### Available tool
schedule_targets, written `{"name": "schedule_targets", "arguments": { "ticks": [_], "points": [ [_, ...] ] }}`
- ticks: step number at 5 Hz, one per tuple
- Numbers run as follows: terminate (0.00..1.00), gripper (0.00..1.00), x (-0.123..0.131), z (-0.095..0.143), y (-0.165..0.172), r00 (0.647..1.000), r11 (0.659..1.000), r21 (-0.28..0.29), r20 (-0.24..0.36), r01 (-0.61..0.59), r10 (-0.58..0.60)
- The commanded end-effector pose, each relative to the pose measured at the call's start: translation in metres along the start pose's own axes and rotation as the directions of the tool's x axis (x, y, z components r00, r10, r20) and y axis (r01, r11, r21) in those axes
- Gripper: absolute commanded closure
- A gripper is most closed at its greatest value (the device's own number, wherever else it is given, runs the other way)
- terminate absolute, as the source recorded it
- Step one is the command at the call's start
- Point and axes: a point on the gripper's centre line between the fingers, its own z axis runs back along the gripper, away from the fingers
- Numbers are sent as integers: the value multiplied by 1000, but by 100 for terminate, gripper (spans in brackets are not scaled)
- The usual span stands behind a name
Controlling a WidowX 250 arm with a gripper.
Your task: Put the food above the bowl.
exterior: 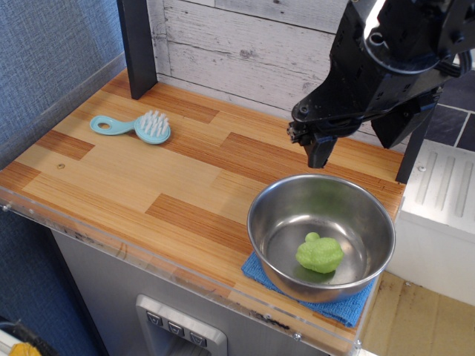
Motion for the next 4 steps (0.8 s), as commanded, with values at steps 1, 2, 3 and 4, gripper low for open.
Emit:
{"name": "schedule_targets", "arguments": {
  "ticks": [1,2,3,4],
  "points": [
    [0,0,0,0,0,1000,1000,0,0,0,0],
    [0,0,-5,-17,5,1000,1000,23,-12,-4,4],
    [0,0,-11,-36,10,999,999,40,-33,-4,5],
    [0,0,-16,-51,9,1000,997,69,-10,29,-29]
  ]
}}
